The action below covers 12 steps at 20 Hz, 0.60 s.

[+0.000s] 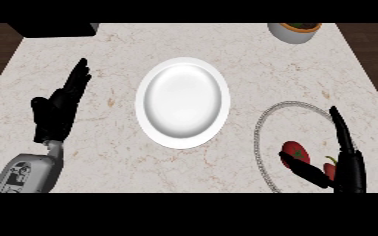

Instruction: Pick the bell pepper from the placemat and place it in the plate

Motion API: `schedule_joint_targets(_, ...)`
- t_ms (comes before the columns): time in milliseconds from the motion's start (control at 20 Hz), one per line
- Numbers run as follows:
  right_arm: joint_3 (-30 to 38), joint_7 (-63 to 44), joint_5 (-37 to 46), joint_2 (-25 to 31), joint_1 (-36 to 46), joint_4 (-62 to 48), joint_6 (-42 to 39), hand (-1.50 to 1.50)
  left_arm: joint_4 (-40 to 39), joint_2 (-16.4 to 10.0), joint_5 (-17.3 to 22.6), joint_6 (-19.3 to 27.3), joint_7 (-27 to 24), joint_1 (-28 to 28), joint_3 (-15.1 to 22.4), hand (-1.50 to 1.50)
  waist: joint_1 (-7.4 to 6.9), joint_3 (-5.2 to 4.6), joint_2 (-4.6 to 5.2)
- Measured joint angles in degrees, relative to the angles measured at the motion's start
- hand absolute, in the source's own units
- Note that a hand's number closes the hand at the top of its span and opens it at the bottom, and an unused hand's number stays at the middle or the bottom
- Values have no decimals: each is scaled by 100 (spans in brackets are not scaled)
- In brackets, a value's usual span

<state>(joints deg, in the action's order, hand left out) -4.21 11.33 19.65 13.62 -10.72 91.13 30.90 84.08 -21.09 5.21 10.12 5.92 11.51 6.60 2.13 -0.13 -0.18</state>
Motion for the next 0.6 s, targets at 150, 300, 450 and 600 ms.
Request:
schedule_joint_targets(150, -65, -145, 511, 64, -635, 728, 348, -150, -133, 87, -47, -7, 14, 148, 12, 0, -23, 3, 1)
schedule_joint_targets(300, -31, -666, 952, 267, -1228, 1698, 343, -150, -189, 215, -164, 52, -41, 154, 86, 0, -49, -1, 0)
schedule_joint_targets(450, 86, -1415, 1357, 586, -1789, 2309, -24, -150, -197, 204, -125, -30, -88, 145, 45, 0, -70, -8, 6)
schedule_joint_targets(600, 152, -2255, 1687, 868, -2252, 2803, -585, -150, -186, 174, -98, -101, -122, 127, 8, 0, -103, -13, 19)
